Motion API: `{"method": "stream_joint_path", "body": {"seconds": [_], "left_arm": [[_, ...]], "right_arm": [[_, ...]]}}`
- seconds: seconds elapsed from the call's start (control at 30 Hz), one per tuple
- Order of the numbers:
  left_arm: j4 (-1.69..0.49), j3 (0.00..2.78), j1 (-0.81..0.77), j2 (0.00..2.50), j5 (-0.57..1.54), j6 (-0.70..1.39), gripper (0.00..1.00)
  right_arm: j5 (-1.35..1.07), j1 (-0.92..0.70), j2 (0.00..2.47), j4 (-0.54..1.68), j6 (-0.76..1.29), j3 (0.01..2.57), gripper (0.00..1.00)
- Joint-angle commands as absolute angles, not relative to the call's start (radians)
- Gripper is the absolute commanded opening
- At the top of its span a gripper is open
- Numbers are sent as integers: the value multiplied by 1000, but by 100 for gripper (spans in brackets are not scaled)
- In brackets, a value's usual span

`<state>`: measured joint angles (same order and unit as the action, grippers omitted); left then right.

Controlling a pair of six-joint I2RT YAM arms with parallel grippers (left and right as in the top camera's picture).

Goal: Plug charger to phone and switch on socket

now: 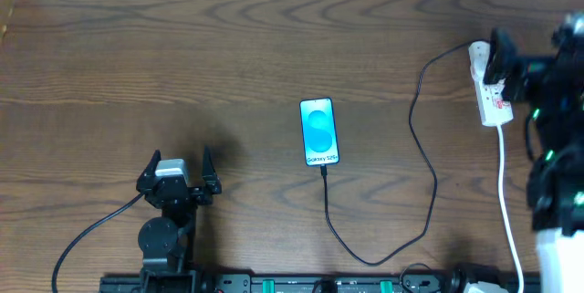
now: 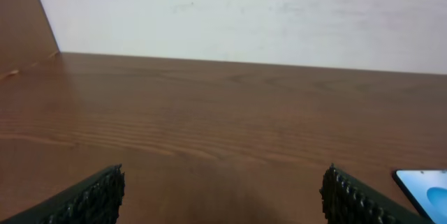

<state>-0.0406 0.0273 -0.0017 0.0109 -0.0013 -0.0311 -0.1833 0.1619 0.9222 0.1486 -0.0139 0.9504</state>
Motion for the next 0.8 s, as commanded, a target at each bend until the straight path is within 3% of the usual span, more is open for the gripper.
{"method": "stream_joint_path", "body": {"seconds": [0.0, 0.4, 0.57, 0.77], "left_arm": [[-74, 4, 2, 4, -4, -44, 90], [-74, 4, 2, 4, -4, -44, 90], [-74, 4, 2, 4, -4, -44, 90], [-74, 4, 2, 4, -4, -44, 90]], "right_arm": [[-163, 155, 761, 72, -36, 706, 99], [-163, 155, 220, -190, -35, 29, 99], [-134, 155, 47, 75, -92, 6, 99], [-127, 155, 5, 69, -162, 6, 99]]}}
